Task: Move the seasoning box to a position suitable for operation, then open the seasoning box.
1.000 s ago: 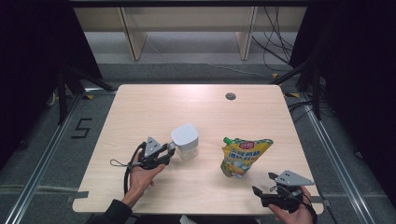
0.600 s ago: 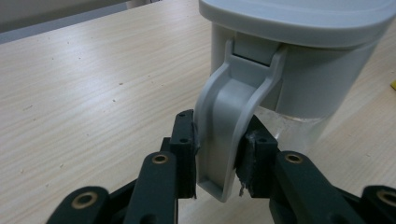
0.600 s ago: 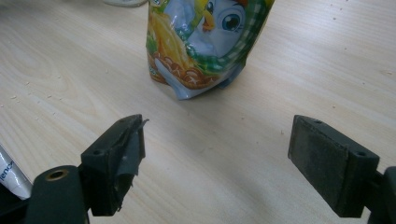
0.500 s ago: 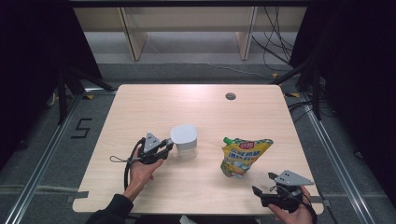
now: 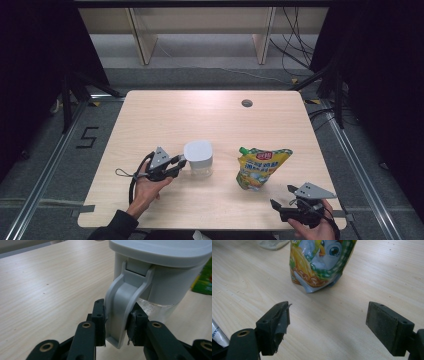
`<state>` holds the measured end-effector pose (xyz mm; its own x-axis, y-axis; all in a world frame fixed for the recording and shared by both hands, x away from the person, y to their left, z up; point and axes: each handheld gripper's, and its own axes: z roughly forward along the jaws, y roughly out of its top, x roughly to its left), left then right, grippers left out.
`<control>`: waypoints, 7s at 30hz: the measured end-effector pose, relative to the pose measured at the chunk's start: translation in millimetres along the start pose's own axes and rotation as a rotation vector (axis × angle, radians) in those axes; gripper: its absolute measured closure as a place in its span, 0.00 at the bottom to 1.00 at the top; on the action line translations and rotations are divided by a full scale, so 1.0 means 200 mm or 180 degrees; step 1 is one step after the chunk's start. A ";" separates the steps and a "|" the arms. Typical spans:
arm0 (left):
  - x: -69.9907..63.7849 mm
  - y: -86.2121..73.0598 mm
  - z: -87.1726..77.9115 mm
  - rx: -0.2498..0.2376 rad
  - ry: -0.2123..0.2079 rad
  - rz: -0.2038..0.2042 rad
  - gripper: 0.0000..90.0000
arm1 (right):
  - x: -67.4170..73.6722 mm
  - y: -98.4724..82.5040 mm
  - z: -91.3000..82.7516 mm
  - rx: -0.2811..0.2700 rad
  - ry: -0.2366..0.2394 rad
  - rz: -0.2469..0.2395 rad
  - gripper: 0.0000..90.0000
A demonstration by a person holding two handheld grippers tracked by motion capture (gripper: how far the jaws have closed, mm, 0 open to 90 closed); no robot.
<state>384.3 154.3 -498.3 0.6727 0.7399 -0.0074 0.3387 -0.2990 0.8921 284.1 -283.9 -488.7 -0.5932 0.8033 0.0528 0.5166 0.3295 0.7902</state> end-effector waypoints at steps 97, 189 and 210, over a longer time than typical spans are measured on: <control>-0.30 0.13 -0.36 -0.0221 -0.0817 0.0176 0.99 | 0.02 0.00 0.02 0.0025 0.0187 -0.0077 0.23; -0.19 0.03 -0.37 -0.0234 -0.0784 -0.0067 0.69 | 0.49 0.46 0.26 -0.0868 0.1186 -0.0760 1.00; -0.18 -0.16 -0.42 0.0249 -0.0592 0.0011 0.42 | 0.63 0.57 0.28 -0.0924 0.1258 -0.1066 1.00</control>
<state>294.8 188.1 -488.4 0.7814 0.6168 -0.0944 0.3814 -0.3524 0.8546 302.3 -117.4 -425.9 -0.9085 0.4151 -0.0488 0.1047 0.3391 0.9349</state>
